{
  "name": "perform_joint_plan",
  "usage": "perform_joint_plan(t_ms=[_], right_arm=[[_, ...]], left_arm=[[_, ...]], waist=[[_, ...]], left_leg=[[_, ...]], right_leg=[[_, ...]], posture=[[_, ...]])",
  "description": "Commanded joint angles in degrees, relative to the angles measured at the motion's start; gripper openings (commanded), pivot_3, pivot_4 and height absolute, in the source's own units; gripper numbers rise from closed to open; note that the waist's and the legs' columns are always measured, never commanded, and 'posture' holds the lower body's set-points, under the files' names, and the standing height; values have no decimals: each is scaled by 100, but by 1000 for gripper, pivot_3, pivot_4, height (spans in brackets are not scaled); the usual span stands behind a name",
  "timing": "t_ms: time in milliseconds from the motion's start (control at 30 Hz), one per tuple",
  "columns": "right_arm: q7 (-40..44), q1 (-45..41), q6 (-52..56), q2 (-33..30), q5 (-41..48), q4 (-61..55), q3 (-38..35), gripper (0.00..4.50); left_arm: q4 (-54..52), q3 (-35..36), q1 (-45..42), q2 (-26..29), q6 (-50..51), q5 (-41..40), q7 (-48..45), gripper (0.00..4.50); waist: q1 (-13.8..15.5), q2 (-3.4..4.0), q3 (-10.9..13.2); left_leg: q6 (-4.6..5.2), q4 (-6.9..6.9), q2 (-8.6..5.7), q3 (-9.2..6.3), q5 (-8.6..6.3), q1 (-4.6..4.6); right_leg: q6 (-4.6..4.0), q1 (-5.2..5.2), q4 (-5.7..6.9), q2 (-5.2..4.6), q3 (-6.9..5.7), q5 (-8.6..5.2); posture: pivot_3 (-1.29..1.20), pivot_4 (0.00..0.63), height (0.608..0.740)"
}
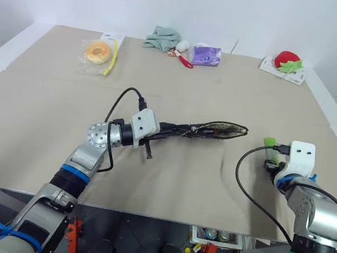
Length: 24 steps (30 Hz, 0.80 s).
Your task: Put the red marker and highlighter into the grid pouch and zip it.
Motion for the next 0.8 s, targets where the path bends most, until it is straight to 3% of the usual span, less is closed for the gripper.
perform_joint_plan(t_ms=[33,167,333,500,800], right_arm=[[1348,172,-1664,-910,42,-496,506,1021],[3263,216,-2925,-1934,759,-883,385,1021],[4973,-245,-2948,-3435,1191,-786,712,1021],[5547,-499,-3135,-4098,894,-634,1278,1021],[5538,-820,-3591,-4055,202,-93,1889,1021]], left_arm=[[-168,151,-157,-31,60,-189,-46,0],[-145,122,-175,-16,90,-215,-136,0],[-26,116,-215,-27,71,-188,-245,0],[-13,119,-211,-58,59,-161,-230,0],[-117,109,-109,-55,55,-139,-205,0]], waist=[[-4,7,4],[-23,13,8],[-15,11,11],[-13,4,13],[-7,5,14]], left_leg=[[0,-1,0,0,0,-1],[2,-2,-2,2,-2,-3],[3,2,-1,1,-3,-1],[3,4,1,2,-3,2],[2,2,0,5,-3,-6]], right_leg=[[2,-1,0,0,0,-1],[11,-3,-3,-2,1,-7],[10,2,-4,-2,-2,-6],[8,3,-6,-1,-3,-5],[8,-5,-6,-3,-1,-7]], posture=[[0,150,739],[0,150,739],[0,150,739],[0,150,739],[0,150,739]])
